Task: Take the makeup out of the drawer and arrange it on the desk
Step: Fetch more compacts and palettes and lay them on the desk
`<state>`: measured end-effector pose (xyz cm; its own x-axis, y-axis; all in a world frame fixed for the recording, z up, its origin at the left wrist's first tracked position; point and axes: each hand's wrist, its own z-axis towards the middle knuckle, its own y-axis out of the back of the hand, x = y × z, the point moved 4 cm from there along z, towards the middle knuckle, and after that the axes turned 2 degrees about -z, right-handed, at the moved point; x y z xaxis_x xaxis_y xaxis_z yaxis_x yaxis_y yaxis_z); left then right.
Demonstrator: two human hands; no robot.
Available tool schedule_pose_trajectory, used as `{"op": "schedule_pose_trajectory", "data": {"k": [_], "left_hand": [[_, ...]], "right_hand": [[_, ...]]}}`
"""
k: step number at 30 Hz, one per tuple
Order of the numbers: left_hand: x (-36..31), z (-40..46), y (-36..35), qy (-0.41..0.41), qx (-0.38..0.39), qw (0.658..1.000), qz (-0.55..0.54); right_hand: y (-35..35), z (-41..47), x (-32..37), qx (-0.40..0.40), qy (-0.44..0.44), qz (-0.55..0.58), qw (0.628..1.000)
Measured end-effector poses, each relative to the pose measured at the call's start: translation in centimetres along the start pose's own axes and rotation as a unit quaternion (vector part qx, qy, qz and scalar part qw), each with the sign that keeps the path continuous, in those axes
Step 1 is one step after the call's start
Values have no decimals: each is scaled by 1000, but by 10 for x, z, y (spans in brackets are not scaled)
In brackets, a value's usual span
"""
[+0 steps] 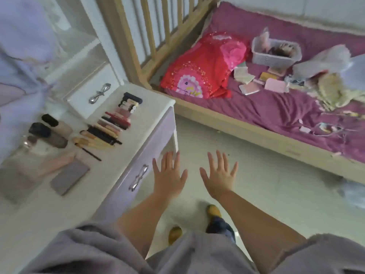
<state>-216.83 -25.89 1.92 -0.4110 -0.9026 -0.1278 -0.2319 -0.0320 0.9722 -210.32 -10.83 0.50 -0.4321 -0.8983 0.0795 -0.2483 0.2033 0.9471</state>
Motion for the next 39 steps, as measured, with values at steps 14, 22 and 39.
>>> {"op": "schedule_pose_trajectory", "data": {"k": [14, 22, 39], "left_hand": [[-150, -132, -51, -441, 164, 874, 123], [-215, -287, -95, -554, 170, 799, 162], [-310, -651, -182, -746, 196, 601, 210]], "right_hand": [[-95, -263, -97, 14, -429, 198, 881], [-148, -461, -116, -23, -545, 224, 807], [-260, -799, -117, -39, -721, 279, 633]]}}
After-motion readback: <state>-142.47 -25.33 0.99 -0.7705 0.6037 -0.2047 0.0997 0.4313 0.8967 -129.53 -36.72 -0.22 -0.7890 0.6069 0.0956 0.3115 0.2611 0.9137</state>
